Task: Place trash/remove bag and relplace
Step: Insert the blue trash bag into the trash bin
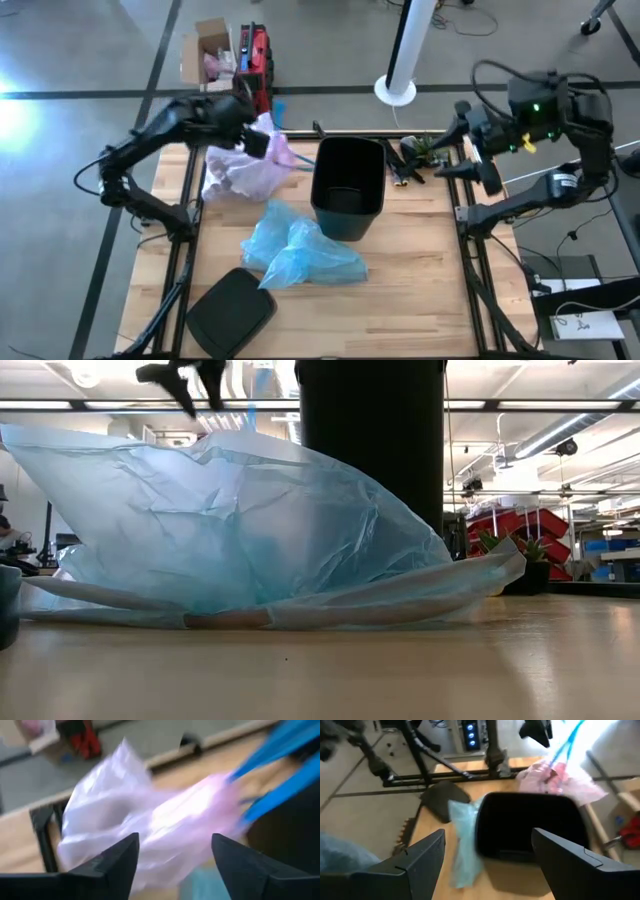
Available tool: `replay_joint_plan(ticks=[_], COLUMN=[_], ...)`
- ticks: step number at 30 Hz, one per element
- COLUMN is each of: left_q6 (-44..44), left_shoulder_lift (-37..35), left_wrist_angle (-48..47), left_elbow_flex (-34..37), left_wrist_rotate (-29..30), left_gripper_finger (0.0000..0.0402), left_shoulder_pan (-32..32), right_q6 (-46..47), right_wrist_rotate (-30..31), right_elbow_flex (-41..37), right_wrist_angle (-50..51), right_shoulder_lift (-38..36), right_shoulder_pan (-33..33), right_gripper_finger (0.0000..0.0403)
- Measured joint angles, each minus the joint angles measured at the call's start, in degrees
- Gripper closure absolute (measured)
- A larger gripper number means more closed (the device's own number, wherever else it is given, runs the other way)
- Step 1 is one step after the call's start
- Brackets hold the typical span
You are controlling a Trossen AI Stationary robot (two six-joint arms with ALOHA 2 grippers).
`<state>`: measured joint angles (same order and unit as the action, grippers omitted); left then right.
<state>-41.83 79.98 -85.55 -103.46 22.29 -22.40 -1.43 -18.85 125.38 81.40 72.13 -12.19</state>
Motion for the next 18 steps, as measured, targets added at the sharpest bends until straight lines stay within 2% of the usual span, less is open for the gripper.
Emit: replay_joint_plan(ticks=[6,12,18], left_q6=[-1.3,-0.7,0.3], left_shoulder_lift=[1.0,0.6,-0.2], left_wrist_angle=[-0.8,1.2,9.1], left_elbow_flex=[11.8,20.6,20.9], left_wrist_rotate=[-3.7,-4.0,-16.3], left_gripper_finger=[0.0118,0.0094,0.0102], left_shoulder_pan=[-0.6,-0.4,3.9], right_q6=[10.4,18.5,23.0], right_wrist_rotate=[9.0,13.2,15.7], right_elbow_flex=[-12.6,-25.8,-33.4], right_wrist_angle=[-5.2,-20.0,-33.1], right_shoulder_lift=[-7.0,-10.8,-9.2], right_shoulder_pan=[8.7,17.8,25.5], right_gripper_finger=[0.0123,0.0118,0.0121])
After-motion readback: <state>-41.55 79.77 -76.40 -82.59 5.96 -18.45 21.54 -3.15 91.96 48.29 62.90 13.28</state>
